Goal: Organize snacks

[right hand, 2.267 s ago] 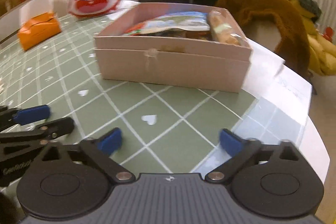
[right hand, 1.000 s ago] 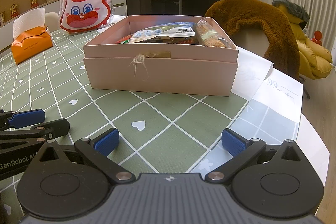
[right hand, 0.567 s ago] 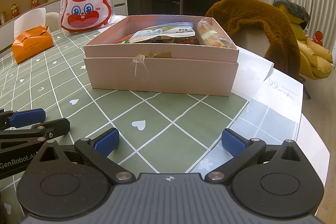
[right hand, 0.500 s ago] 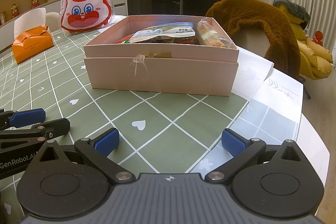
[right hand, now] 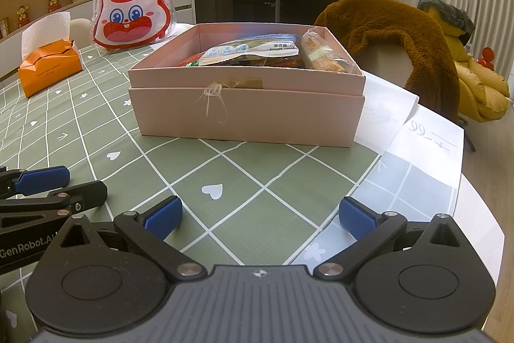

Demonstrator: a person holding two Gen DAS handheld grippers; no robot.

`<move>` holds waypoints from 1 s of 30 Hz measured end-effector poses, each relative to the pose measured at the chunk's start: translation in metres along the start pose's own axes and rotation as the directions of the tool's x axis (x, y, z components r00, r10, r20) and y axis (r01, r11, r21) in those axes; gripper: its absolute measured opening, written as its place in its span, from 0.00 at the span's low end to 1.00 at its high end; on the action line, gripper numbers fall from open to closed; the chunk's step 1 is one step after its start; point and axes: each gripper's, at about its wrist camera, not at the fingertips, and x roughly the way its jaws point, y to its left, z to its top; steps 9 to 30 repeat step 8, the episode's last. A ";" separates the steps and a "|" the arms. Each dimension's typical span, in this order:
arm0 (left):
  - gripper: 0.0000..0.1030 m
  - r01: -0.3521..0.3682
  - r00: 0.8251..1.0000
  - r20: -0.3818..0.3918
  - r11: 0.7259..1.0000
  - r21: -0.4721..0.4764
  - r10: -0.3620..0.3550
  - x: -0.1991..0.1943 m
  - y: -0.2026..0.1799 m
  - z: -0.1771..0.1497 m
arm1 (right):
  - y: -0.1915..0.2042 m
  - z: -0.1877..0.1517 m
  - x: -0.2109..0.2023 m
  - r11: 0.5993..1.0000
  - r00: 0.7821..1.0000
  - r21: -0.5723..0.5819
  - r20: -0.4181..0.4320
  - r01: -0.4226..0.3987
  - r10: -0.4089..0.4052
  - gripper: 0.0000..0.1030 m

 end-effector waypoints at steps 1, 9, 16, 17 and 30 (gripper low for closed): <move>0.53 0.000 1.000 0.000 1.000 0.000 0.000 0.000 0.000 0.000 | 0.000 0.000 0.000 1.000 1.000 0.000 0.000 0.000 0.000 1.00; 0.50 0.008 1.000 0.003 1.000 -0.019 -0.008 -0.001 0.002 0.000 | 0.000 0.000 0.000 1.000 1.000 0.000 0.000 0.000 0.000 1.00; 0.50 0.008 1.000 0.003 1.000 -0.019 -0.008 -0.001 0.002 0.000 | 0.000 0.000 0.000 1.000 1.000 0.000 0.000 0.000 0.000 1.00; 0.50 0.008 1.000 0.003 1.000 -0.019 -0.008 -0.001 0.002 0.000 | 0.000 0.000 0.000 1.000 1.000 0.000 0.000 0.000 0.000 1.00; 0.50 0.008 1.000 0.003 1.000 -0.019 -0.008 -0.001 0.002 0.000 | 0.000 0.000 0.000 1.000 1.000 0.000 0.000 0.000 0.000 1.00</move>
